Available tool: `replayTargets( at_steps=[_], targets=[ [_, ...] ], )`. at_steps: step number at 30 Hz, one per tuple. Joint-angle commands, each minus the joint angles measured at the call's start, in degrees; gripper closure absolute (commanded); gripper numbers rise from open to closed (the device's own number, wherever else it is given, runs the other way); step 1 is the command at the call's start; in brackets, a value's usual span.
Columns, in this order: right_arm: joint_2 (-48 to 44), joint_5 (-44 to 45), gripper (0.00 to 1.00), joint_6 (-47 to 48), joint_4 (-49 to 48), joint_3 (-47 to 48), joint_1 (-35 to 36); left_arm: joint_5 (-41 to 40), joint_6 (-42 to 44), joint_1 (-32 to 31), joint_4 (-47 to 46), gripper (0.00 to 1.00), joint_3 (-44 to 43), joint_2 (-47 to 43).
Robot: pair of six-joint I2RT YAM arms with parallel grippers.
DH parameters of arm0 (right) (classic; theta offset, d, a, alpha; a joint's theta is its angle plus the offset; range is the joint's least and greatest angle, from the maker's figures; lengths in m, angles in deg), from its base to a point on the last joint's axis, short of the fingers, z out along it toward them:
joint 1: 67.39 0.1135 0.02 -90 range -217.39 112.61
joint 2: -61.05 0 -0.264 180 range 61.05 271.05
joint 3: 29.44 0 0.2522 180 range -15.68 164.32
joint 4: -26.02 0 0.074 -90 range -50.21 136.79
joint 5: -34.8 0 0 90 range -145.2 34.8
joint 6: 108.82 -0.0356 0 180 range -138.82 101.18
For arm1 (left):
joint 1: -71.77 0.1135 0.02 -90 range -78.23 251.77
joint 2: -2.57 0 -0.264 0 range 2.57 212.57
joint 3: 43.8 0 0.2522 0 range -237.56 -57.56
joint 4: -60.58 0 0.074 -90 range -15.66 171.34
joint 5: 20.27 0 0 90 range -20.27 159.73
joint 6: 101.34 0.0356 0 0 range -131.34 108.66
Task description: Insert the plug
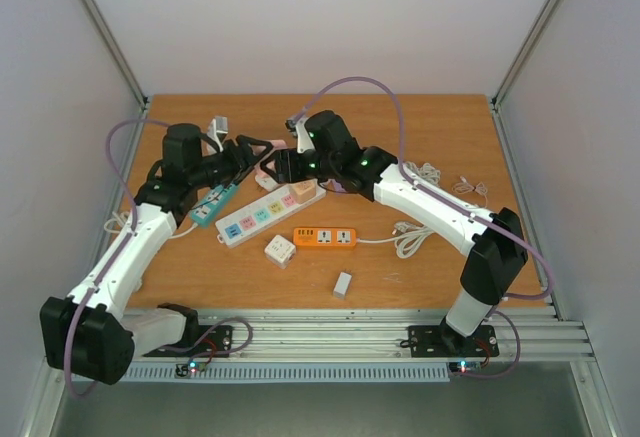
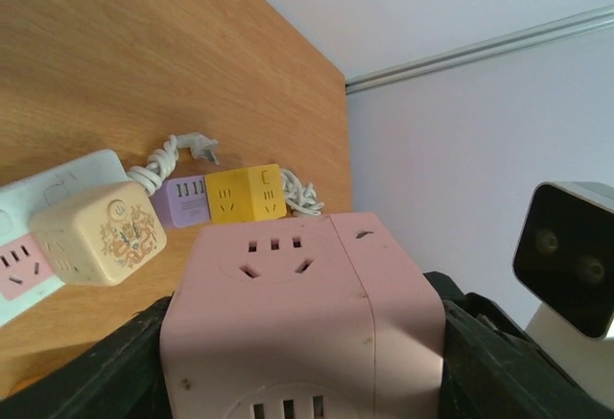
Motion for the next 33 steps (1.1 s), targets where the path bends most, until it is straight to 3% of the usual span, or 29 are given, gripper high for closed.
replayTargets(
  at_steps=[1, 3, 4, 7, 14, 20, 28, 33],
  targets=[
    [-1.16, 0.11, 0.5, 1.69, -1.2, 1.71, 0.19, 1.49, 2.11, -0.06, -0.2, 0.29, -3.07, -2.97],
    [-2.41, -0.06, 0.5, 3.95, -0.3, 1.9, -0.06, 0.38, 6.66, 0.02, 2.32, 0.04, -4.72, -3.59],
    [-2.73, -0.06, 0.5, 4.01, 1.12, 2.67, -0.32, -0.43, 8.78, -0.01, 4.49, 0.01, -6.13, -3.63],
    [-3.3, -0.23, 0.5, 1.75, 6.74, 6.25, -1.53, -2.65, 18.36, -0.1, 6.54, 0.01, -9.73, -3.24],
    [-4.53, -4.93, 0.5, -7.73, 13.87, 9.43, -5.74, -1.36, 40.15, -0.88, -3.34, 0.03, -7.45, -4.07],
    [-6.07, -8.43, 0.49, -8.92, 15.89, 10.9, -6.91, 11.7, 57.81, -1.75, -5.41, 0.04, -4.96, -2.78],
    [-6.48, -18.15, 0.48, -11.74, 14.64, 10.74, -6.87, 14.02, 68.24, -3.08, -0.58, 0.04, -4.64, -0.45],
    [-6.84, -22.3, 0.47, -12.87, 14.55, 10.49, -6.76, 15.68, 70.83, -3.21, 0.89, 0.12, -5.19, 0.92]
  ],
)
